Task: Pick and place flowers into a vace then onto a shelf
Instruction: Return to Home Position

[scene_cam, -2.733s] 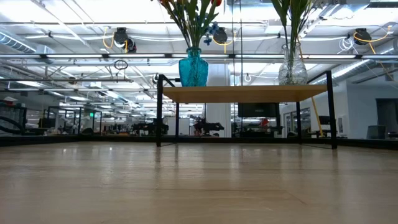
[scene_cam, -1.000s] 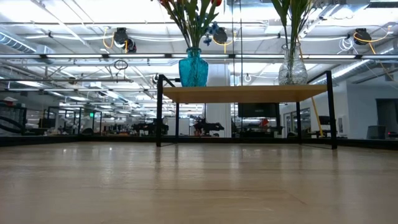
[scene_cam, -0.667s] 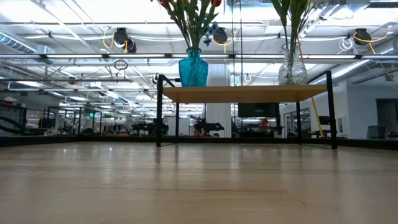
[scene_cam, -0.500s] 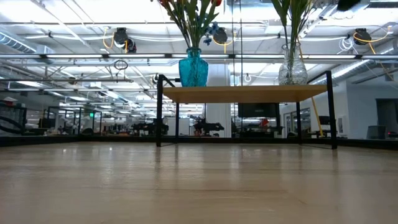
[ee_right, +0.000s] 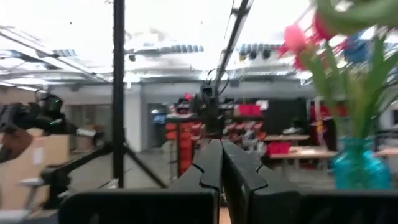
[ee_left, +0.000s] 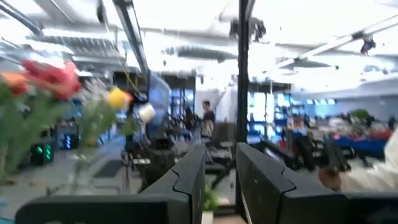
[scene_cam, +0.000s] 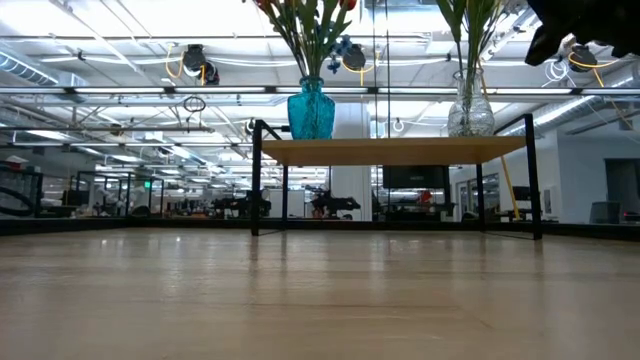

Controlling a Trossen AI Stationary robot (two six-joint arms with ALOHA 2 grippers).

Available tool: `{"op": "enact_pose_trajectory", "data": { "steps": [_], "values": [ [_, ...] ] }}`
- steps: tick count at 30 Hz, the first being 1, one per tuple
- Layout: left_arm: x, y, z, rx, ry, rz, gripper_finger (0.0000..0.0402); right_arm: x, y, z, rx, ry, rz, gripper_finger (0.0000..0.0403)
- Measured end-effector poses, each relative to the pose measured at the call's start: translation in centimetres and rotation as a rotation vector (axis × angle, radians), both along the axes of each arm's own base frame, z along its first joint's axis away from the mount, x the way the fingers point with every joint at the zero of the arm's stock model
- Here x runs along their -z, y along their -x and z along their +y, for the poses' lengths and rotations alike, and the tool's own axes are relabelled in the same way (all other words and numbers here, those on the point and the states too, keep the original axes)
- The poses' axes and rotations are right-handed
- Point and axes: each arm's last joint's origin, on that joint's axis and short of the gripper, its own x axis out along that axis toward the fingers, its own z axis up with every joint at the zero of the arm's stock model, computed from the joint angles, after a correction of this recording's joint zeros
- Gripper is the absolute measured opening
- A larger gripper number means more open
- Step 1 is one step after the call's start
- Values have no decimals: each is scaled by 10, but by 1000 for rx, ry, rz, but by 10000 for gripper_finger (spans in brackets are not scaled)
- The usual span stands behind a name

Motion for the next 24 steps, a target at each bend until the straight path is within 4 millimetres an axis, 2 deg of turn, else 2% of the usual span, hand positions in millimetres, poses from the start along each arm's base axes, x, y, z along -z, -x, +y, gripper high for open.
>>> {"op": "enact_pose_trajectory", "data": {
  "steps": [3,6,10,15,24],
  "values": [
    [0,14,7,-27,26,-19,97,0,1,-6,48,21,-12,0],
    [2,18,10,-48,35,-22,97,2,1,-12,94,6,5,0],
    [18,10,8,-51,1,30,97,6,-1,-17,116,-34,33,0],
    [39,0,6,-38,5,38,97,4,-1,-19,125,25,13,0],
    [69,-10,4,-33,-8,15,97,16,-5,-18,134,90,144,0]
  ]
}}
